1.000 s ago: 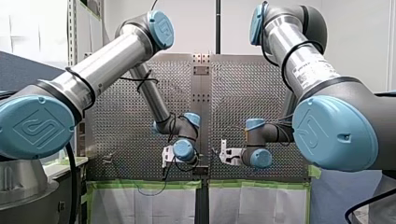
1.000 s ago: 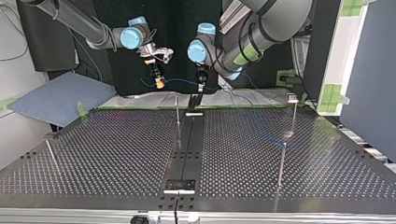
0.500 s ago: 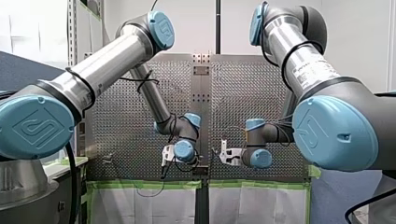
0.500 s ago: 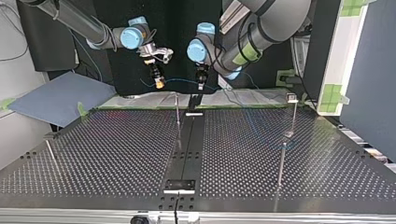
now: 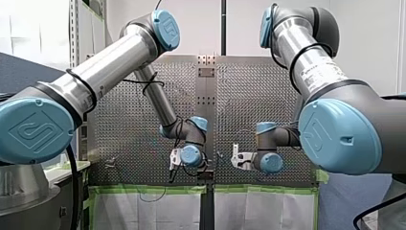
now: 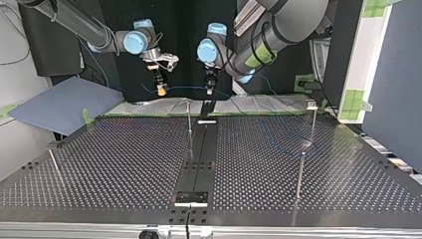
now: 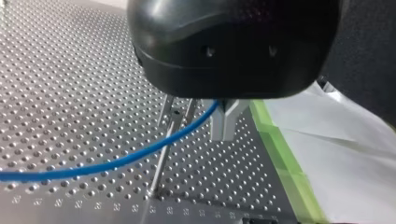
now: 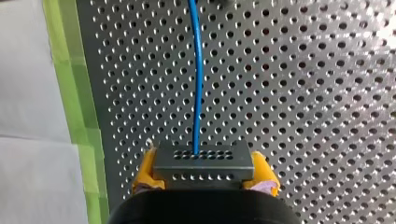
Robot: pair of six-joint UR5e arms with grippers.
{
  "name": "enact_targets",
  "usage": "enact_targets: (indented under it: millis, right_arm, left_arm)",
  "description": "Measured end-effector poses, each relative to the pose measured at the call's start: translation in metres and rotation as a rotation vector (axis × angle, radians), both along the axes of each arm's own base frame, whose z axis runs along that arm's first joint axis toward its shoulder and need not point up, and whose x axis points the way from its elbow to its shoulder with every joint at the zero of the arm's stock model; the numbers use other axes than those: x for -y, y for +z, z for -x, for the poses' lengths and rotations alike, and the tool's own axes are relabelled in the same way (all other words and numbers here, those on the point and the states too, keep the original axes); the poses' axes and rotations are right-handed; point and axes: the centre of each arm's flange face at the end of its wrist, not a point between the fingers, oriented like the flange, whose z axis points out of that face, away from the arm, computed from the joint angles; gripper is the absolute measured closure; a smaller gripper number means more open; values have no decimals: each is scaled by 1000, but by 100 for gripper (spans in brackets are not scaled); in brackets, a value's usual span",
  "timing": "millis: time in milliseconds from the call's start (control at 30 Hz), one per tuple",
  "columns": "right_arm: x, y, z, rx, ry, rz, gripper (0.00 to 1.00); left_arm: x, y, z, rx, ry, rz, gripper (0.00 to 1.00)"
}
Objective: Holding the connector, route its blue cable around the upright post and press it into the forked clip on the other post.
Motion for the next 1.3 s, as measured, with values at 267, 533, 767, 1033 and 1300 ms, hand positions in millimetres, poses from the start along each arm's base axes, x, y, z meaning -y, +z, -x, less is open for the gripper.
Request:
enact_targets:
  millis: [267,533,767,1033,1300]
  right_arm:
    - [11,-2,11,-1,-28,-3,100]
    - [24,-9,15,-16,-41,-20,100]
    - [32,-14,20,-22,-52,-31,100]
    - [41,-18,26,-26,-67,-40,100]
    - [51,-16,29,-26,-74,-43,100]
  left_arm:
    - [5,0,3,10,-9,1,100]
    - [13,0,-3,5,-17,-1,100]
    - [18,-12,-7,-20,-17,-15,100]
    - [23,-17,-17,-32,-21,-1,100]
    - [22,-17,-19,-38,-16,5,100]
